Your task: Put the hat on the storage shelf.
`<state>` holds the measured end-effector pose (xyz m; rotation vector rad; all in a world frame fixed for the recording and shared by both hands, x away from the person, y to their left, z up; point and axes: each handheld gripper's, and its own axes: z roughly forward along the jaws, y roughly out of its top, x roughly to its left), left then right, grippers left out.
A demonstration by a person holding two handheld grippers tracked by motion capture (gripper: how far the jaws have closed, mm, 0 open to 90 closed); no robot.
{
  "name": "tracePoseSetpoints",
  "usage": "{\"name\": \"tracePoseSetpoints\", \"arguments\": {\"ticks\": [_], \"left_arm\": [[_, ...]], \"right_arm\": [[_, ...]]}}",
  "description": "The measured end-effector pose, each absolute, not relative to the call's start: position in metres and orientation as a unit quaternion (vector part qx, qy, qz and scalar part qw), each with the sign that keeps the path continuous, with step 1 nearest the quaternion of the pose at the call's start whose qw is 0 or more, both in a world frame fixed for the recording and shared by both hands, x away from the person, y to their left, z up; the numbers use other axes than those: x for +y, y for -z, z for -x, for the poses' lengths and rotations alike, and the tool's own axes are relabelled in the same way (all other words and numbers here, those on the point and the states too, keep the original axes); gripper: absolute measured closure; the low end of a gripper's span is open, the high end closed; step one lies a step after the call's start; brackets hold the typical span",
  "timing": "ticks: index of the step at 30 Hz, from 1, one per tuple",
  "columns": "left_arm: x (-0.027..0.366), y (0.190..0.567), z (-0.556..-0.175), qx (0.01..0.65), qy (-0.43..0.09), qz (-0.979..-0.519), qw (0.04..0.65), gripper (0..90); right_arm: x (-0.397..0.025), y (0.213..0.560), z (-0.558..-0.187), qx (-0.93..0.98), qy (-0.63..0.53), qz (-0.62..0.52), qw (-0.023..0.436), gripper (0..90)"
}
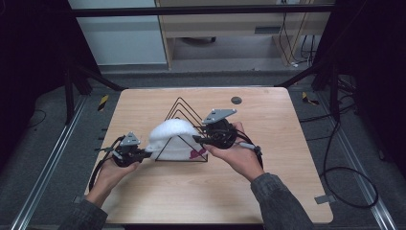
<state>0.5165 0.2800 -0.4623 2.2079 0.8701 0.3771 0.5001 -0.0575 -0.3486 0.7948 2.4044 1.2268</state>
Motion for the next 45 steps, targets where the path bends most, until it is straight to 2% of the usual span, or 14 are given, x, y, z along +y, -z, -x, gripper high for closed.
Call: {"name": "tracePoseSetpoints", "arguments": {"ticks": [25, 27, 33, 35, 39, 42, 45], "left_arm": [[0.284, 0.465, -0.506, 0.336, -0.153, -0.862, 0.347, 79.5], [0.286, 0.463, -0.504, 0.340, -0.166, -0.859, 0.345, 74.4], [0.301, 0.454, -0.499, 0.381, -0.209, -0.830, 0.350, 48.7], [0.303, 0.452, -0.496, 0.379, -0.211, -0.831, 0.347, 33.5], [0.305, 0.449, -0.489, 0.384, -0.212, -0.825, 0.357, 15.1], [0.307, 0.450, -0.484, 0.386, -0.209, -0.817, 0.374, 8.2], [0.307, 0.451, -0.481, 0.389, -0.209, -0.812, 0.381, 7.4]], "right_arm": [[-0.094, 0.367, -0.482, 0.824, -0.440, -0.314, 0.172, 50.3], [-0.095, 0.369, -0.480, 0.822, -0.440, -0.317, 0.173, 49.0], [-0.101, 0.373, -0.476, 0.819, -0.441, -0.323, 0.177, 45.0], [-0.105, 0.373, -0.474, 0.816, -0.442, -0.326, 0.180, 43.1], [-0.112, 0.373, -0.470, 0.809, -0.445, -0.334, 0.187, 38.1], [-0.117, 0.373, -0.467, 0.805, -0.444, -0.342, 0.194, 31.9], [-0.122, 0.373, -0.466, 0.803, -0.440, -0.348, 0.203, 25.4]]}}
